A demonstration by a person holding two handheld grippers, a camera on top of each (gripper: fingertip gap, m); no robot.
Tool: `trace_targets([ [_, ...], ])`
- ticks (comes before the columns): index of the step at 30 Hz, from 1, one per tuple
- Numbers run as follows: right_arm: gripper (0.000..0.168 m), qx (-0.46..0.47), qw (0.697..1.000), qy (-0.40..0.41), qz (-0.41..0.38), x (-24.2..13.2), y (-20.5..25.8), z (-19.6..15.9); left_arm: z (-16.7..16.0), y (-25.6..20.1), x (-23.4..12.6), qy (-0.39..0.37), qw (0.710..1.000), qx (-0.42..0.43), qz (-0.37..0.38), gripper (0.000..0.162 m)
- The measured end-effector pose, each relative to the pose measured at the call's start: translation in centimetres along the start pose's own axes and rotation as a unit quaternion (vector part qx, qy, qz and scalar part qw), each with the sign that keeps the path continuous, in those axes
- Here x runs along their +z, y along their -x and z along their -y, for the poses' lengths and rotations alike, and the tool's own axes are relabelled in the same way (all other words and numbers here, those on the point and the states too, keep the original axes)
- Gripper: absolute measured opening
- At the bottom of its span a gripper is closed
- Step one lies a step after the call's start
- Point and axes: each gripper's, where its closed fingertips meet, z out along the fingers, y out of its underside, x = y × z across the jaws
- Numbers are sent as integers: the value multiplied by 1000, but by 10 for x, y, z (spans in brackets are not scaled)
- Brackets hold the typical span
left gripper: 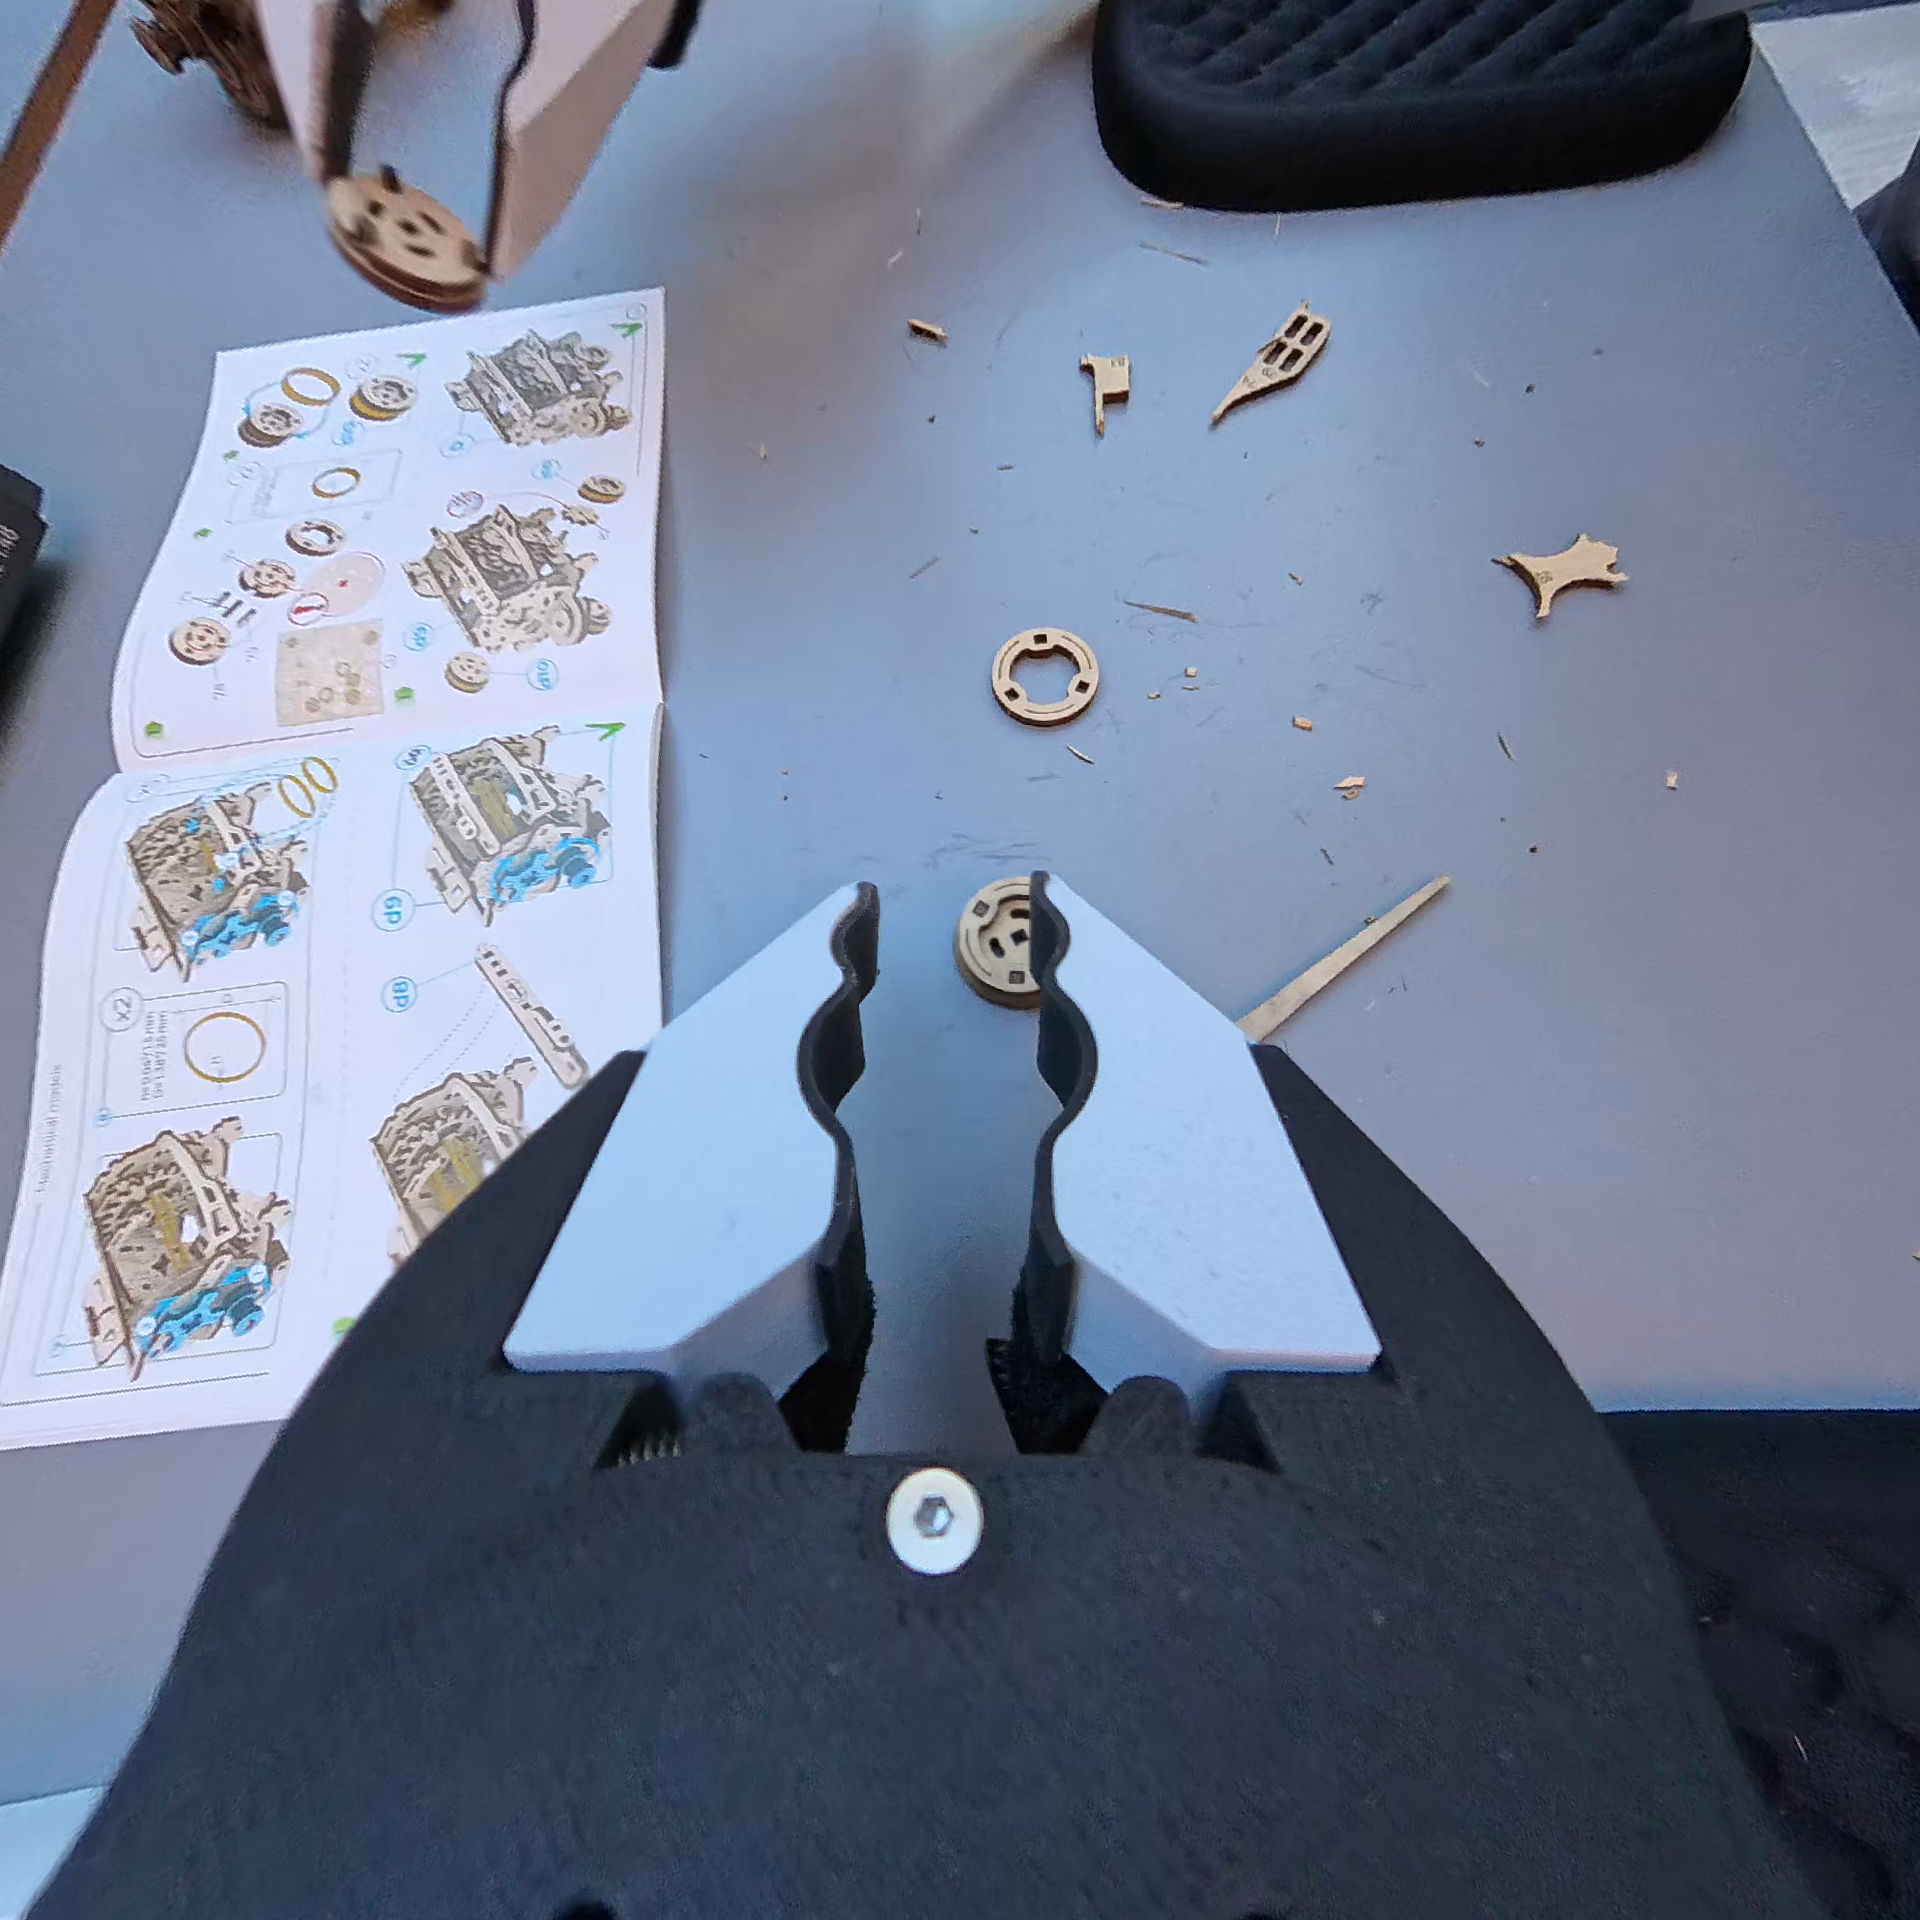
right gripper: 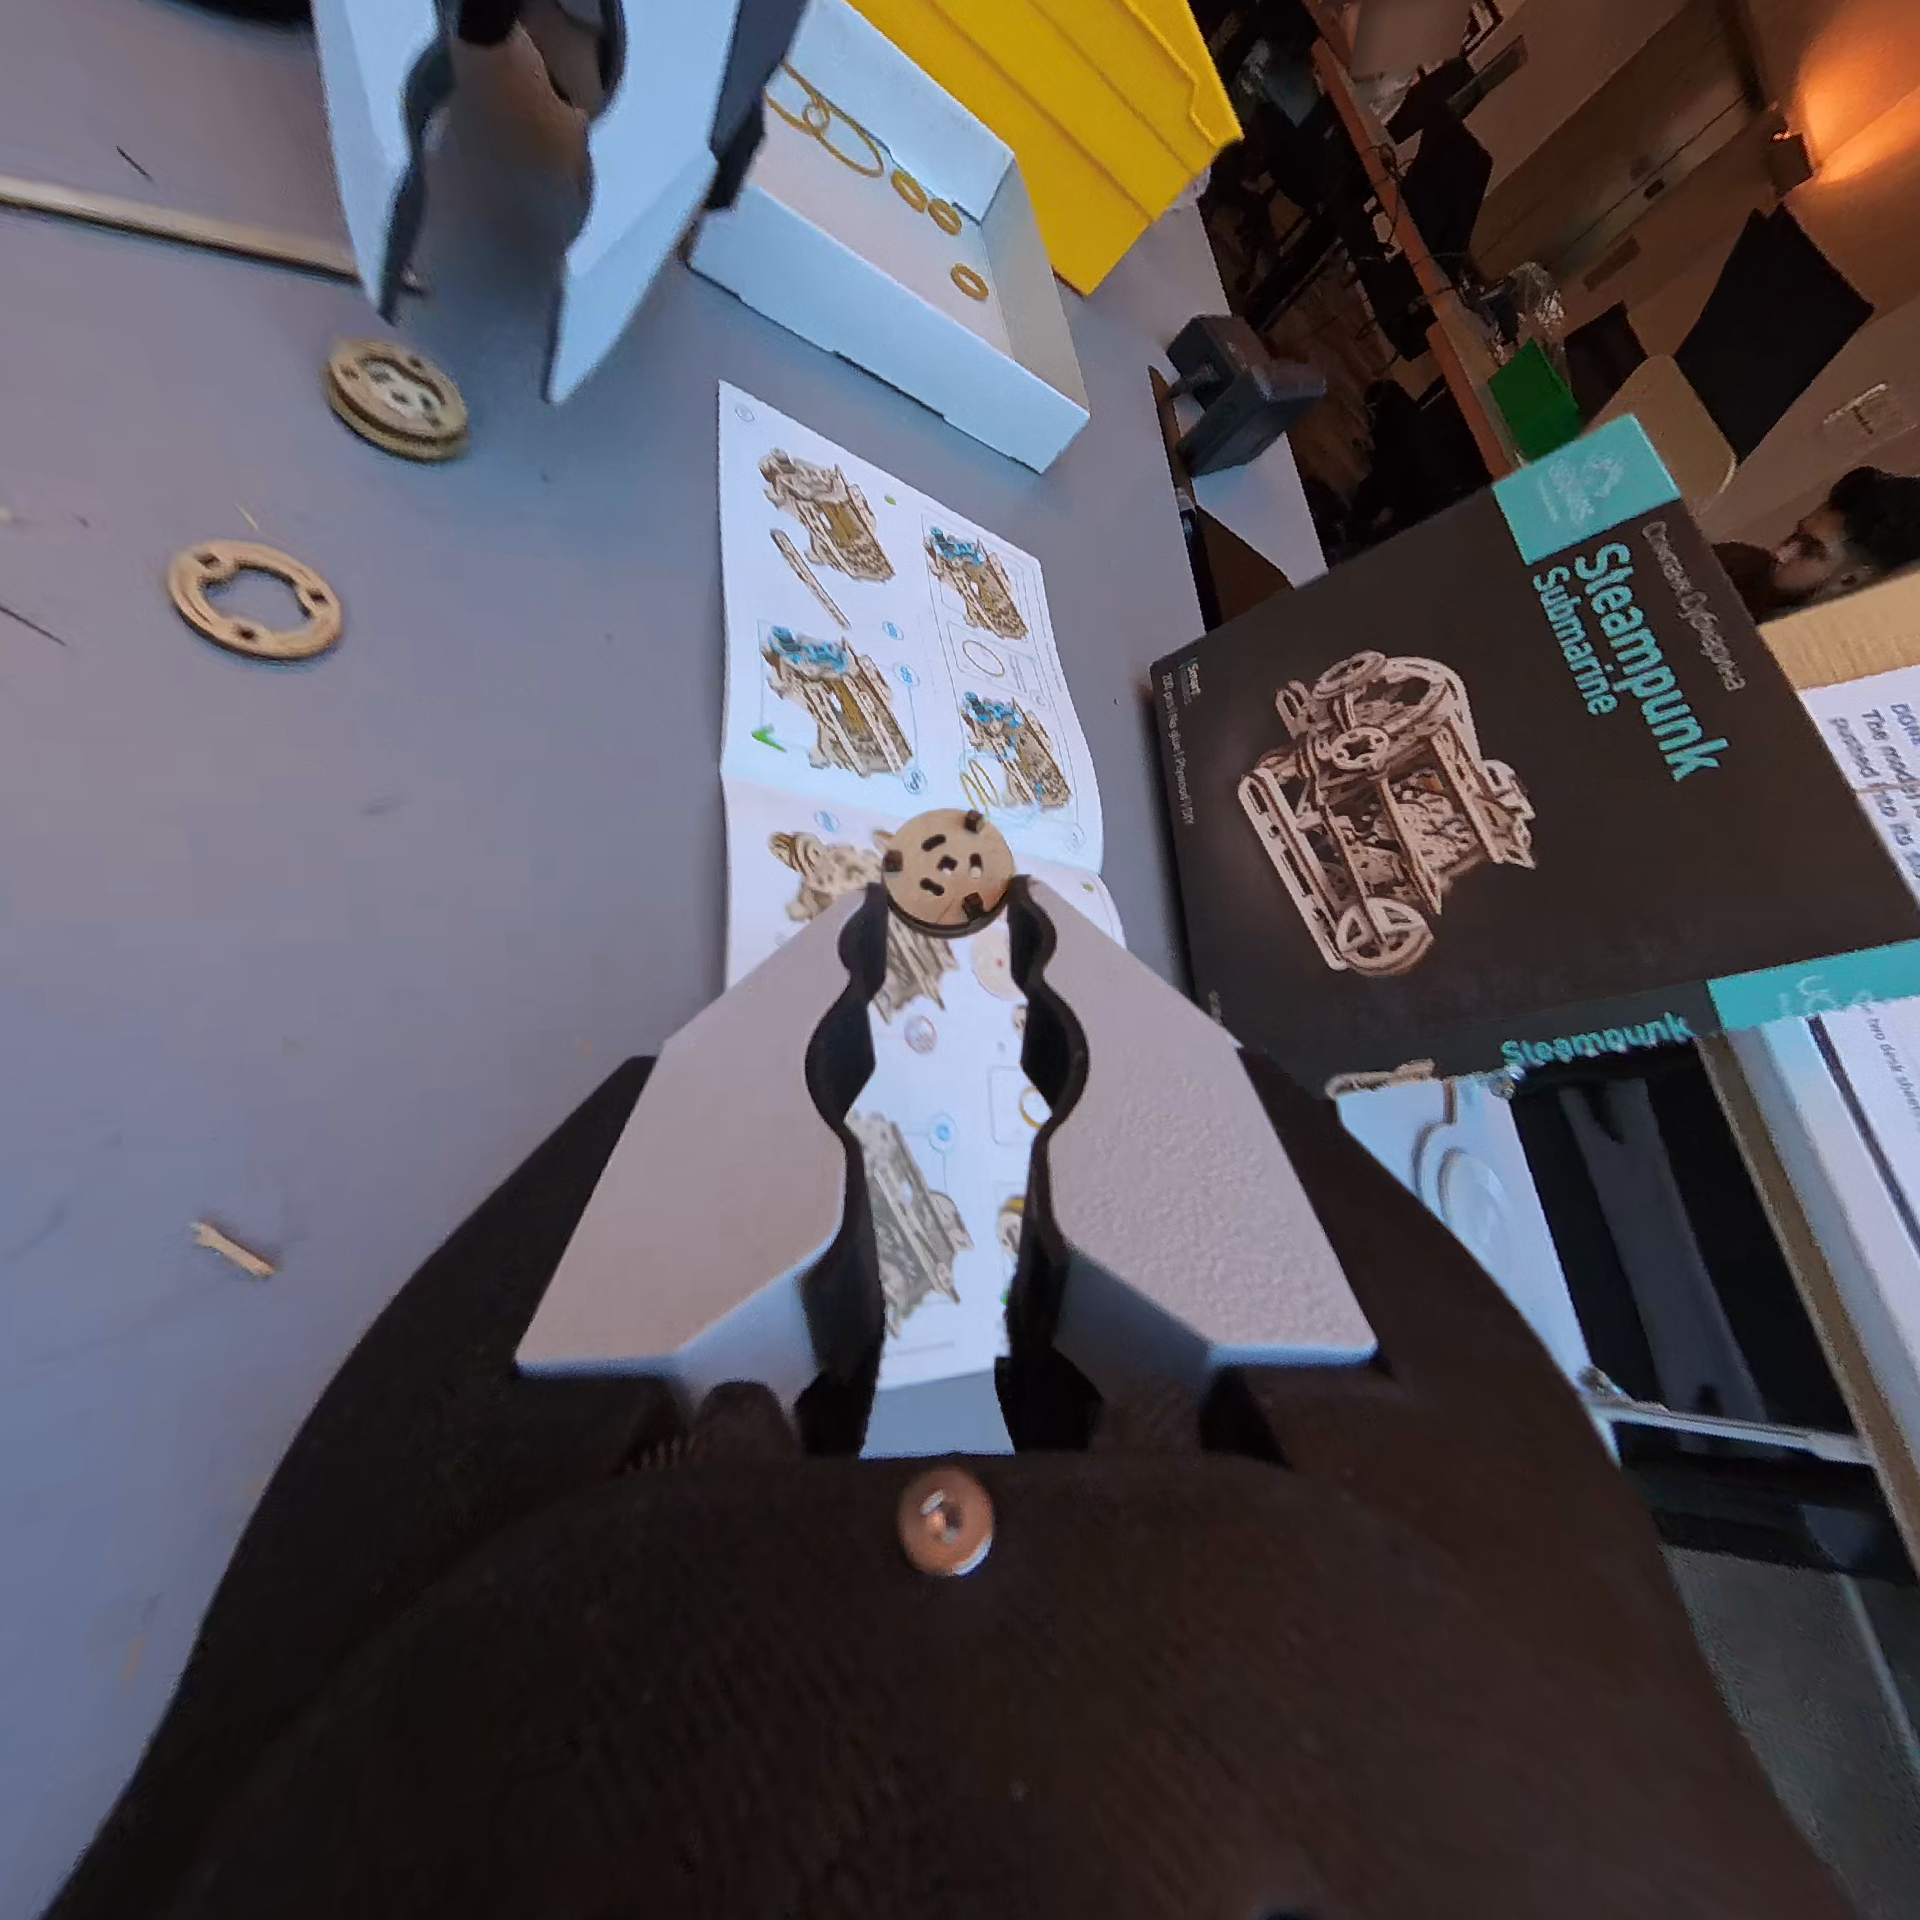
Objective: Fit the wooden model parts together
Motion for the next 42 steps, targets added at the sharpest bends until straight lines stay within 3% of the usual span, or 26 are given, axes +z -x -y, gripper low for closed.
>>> trace_targets([
  [5, 22, 112, 987, -36, 112, 25, 57, 54, 10, 7, -11, -33, 999, -4, 20, 28],
  [12, 22, 202, 950, -35, 234, 46, 102, 74, 6, 10, -11, -21, 999, 3, 31, 27],
  [22, 23, 200, 942, 27, 267, 62, 114, 53, 4, 9, -10, -13, 999, 8, 30, 25],
  [32, 23, 187, 938, 39, 288, 66, 126, 49, 2, 8, -8, -8, 1000, 8, 26, 24],
  [42, 32, 178, 954, 12, 241, 52, 110, 54, 2, 7, -7, -7, 1000, 9, 23, 24],
])
